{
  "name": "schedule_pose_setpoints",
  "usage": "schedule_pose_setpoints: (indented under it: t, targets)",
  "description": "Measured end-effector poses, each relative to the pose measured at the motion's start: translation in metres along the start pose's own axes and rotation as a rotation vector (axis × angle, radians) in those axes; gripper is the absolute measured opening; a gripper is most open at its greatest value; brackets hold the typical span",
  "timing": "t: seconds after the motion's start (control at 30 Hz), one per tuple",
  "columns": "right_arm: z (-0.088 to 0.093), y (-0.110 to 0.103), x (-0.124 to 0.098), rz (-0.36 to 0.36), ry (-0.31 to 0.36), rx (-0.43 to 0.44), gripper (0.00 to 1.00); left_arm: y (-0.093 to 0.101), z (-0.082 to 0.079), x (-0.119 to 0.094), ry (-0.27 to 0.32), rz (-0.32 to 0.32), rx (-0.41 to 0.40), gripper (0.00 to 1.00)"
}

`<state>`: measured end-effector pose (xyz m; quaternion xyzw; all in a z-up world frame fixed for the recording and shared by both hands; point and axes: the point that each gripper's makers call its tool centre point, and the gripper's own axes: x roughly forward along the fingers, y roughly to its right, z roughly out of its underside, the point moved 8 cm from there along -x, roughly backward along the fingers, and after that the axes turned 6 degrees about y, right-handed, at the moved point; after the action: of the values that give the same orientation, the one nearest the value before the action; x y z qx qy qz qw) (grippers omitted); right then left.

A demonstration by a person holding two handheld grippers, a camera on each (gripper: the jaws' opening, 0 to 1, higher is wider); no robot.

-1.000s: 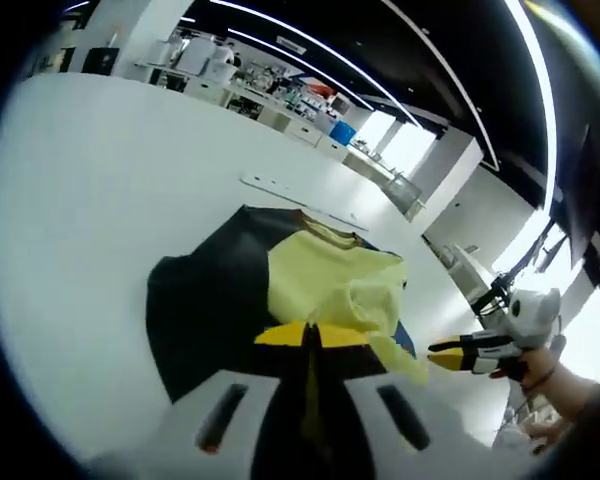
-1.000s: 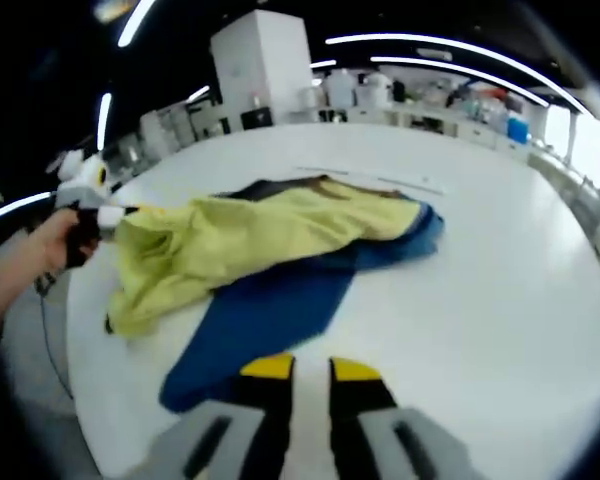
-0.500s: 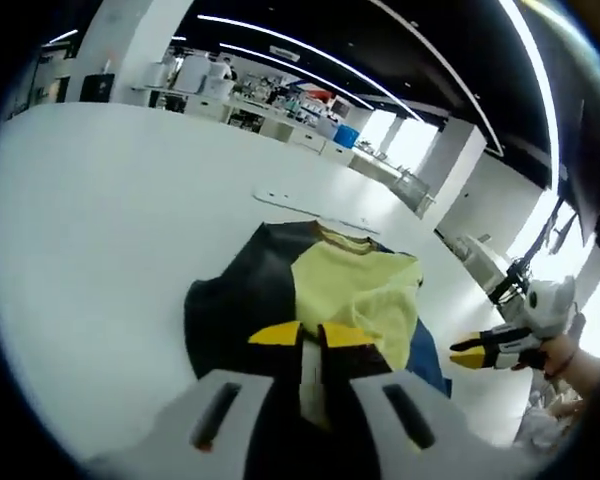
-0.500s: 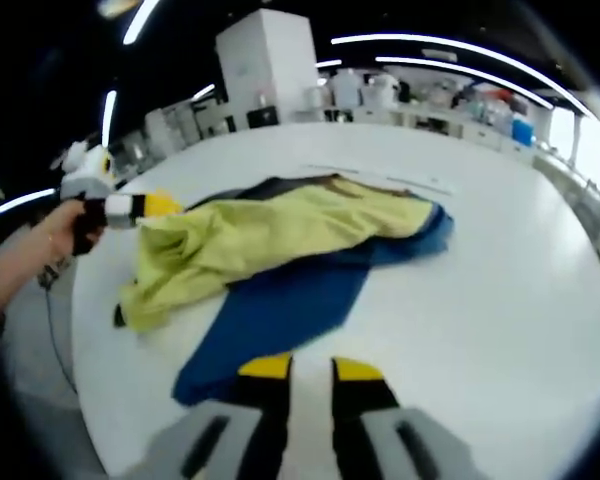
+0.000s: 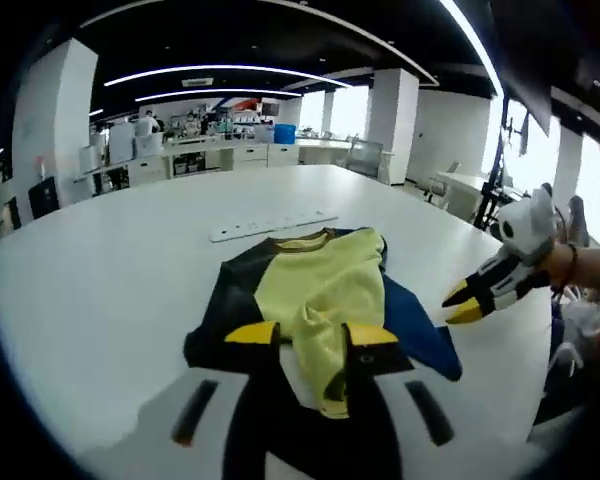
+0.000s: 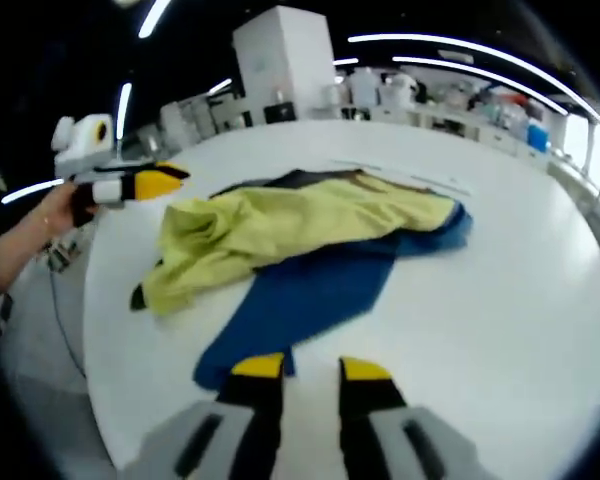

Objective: Fold the garment on the visible template until the final outline fits inside the template.

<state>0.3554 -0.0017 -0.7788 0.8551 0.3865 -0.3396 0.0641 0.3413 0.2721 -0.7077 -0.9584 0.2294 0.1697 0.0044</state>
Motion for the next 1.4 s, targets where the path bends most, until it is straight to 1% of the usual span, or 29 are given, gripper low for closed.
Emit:
schedule_pose_setpoints:
  t: [0.07,0.13,0.23,0.3,0.33,0.43,0.47,0.5,0.57,0.6,0.63,0.67,0.77,0.93,1.03,1.07,1.1,1.13,1.17,1.27,1.4]
  targets:
    - [0.001,-0.002,0.0,-0.01,-0.003,-0.007,0.17,0.006,-0.003,-0.003,0.008,0.018,0.016,0.23]
    - [0.002,-0.005,0.001,-0.019,-0.005,-0.018,0.18,0.009,-0.002,-0.004,0.007,0.044,0.036,0.22]
    - [0.003,-0.007,0.003,-0.031,-0.007,-0.034,0.18,0.016,0.002,-0.005,-0.016,0.074,0.061,0.2]
    - [0.003,-0.009,0.006,-0.034,-0.011,-0.05,0.17,0.019,0.005,-0.005,-0.037,0.091,0.064,0.19]
    - [0.003,-0.011,0.006,-0.033,-0.015,-0.065,0.17,0.021,0.006,-0.005,-0.039,0.088,0.064,0.18]
    - [0.006,-0.013,0.008,-0.03,-0.029,-0.097,0.16,0.03,0.011,-0.005,-0.061,0.123,0.065,0.14]
    - [0.006,-0.013,0.008,-0.027,-0.034,-0.104,0.15,0.033,0.014,-0.004,-0.071,0.124,0.073,0.13]
    - [0.006,-0.013,0.009,-0.027,-0.038,-0.108,0.15,0.035,0.017,-0.004,-0.089,0.133,0.1,0.13]
    - [0.007,-0.014,0.01,-0.025,-0.037,-0.112,0.14,0.041,0.022,-0.002,-0.116,0.127,0.129,0.13]
    - [0.006,-0.014,0.01,-0.024,-0.036,-0.115,0.13,0.044,0.023,-0.001,-0.121,0.124,0.124,0.13]
    - [0.006,-0.013,0.01,-0.019,-0.037,-0.117,0.13,0.042,0.026,0.0,-0.127,0.12,0.119,0.12]
    - [0.006,-0.013,0.01,-0.016,-0.038,-0.116,0.12,0.039,0.032,0.002,-0.149,0.111,0.118,0.12]
    - [0.007,-0.015,0.009,-0.002,-0.043,-0.125,0.09,0.031,0.041,0.006,-0.217,0.056,0.174,0.11]
    - [0.009,-0.019,0.009,0.006,-0.043,-0.137,0.06,0.027,0.047,0.012,-0.224,0.031,0.173,0.12]
    - [0.009,-0.02,0.008,0.015,-0.042,-0.132,0.06,0.024,0.053,0.014,-0.273,0.01,0.192,0.12]
    - [0.009,-0.02,0.008,0.015,-0.041,-0.128,0.05,0.023,0.056,0.014,-0.3,0.003,0.192,0.12]
    - [0.009,-0.021,0.008,0.014,-0.041,-0.125,0.04,0.024,0.059,0.015,-0.314,0.001,0.186,0.12]
    - [0.01,-0.021,0.009,0.011,-0.04,-0.125,0.03,0.023,0.062,0.015,-0.345,-0.009,0.174,0.12]
    - [0.01,-0.022,0.008,0.011,-0.041,-0.123,0.03,0.022,0.064,0.015,-0.356,-0.018,0.171,0.12]
    - [0.01,-0.021,0.008,0.013,-0.039,-0.124,0.02,0.017,0.068,0.015,-0.361,-0.035,0.157,0.13]
    - [0.01,-0.021,0.008,0.009,-0.037,-0.125,0.0,0.017,0.067,0.014,-0.351,-0.044,0.123,0.12]
